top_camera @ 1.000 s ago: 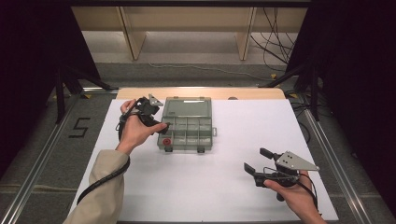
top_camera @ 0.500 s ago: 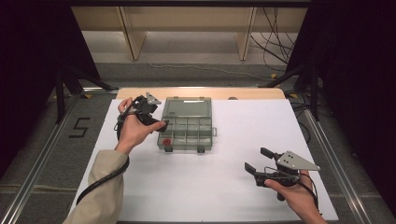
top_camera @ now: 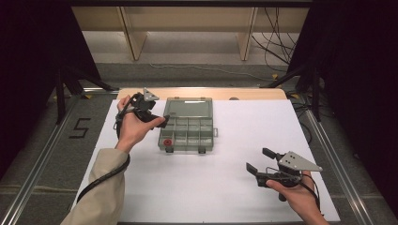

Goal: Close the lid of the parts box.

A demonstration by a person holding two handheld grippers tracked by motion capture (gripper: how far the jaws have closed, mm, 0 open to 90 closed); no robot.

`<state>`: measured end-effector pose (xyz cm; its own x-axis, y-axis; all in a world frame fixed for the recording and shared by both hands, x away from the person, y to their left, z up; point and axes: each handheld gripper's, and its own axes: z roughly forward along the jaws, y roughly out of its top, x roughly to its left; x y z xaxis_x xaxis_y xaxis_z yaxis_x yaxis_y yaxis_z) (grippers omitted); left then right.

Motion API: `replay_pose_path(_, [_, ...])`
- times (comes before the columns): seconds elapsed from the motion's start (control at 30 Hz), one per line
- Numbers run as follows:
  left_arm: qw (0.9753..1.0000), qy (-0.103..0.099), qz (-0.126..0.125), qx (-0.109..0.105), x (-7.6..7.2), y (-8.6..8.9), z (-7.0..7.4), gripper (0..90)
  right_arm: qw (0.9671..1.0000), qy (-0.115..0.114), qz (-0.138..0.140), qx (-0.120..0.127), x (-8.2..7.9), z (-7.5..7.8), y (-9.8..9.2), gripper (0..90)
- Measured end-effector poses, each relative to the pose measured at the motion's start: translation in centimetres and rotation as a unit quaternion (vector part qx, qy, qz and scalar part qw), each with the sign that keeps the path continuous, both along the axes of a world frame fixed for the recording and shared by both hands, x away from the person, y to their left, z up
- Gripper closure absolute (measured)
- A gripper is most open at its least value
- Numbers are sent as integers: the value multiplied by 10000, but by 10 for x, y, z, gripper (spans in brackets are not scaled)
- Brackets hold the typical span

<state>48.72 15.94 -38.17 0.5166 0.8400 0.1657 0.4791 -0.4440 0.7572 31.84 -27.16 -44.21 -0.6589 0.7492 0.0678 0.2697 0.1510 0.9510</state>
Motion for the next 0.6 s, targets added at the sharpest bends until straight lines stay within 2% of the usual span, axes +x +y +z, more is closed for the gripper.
replay_pose_path(0.1, [9999,-29,75,-80,7,3,1,12,10000,30,-27,-59,0,1,-2,165])
replay_pose_path(0.13, [9999,-21,108,-121,10,4,0,19,10000,-13,-25,14,1,0,-1,164])
replay_pose_path(0.23, [9991,57,256,-330,20,7,-3,35,10000,43,-20,-24,1,0,-1,164])
replay_pose_path(0.27, [9985,82,392,-379,27,8,-5,44,10000,43,-7,-26,1,0,-1,164])
replay_pose_path(0.37, [9976,115,516,-444,35,9,-7,66,10000,34,-11,43,1,-1,-1,164])
replay_pose_path(0.4, [9965,150,660,-487,41,10,-10,76,10000,32,-31,-8,0,0,-2,164])
replay_pose_path(0.43, [9960,183,723,-500,45,10,-12,80,10000,-27,-2,95,1,-1,-1,164])
replay_pose_path(0.47, [9960,183,723,-500,45,10,-12,84,10000,-27,-2,95,1,-1,-1,164])
replay_pose_path(0.6, [9943,301,865,-549,55,9,-19,109,10000,11,5,-26,0,0,-2,163])
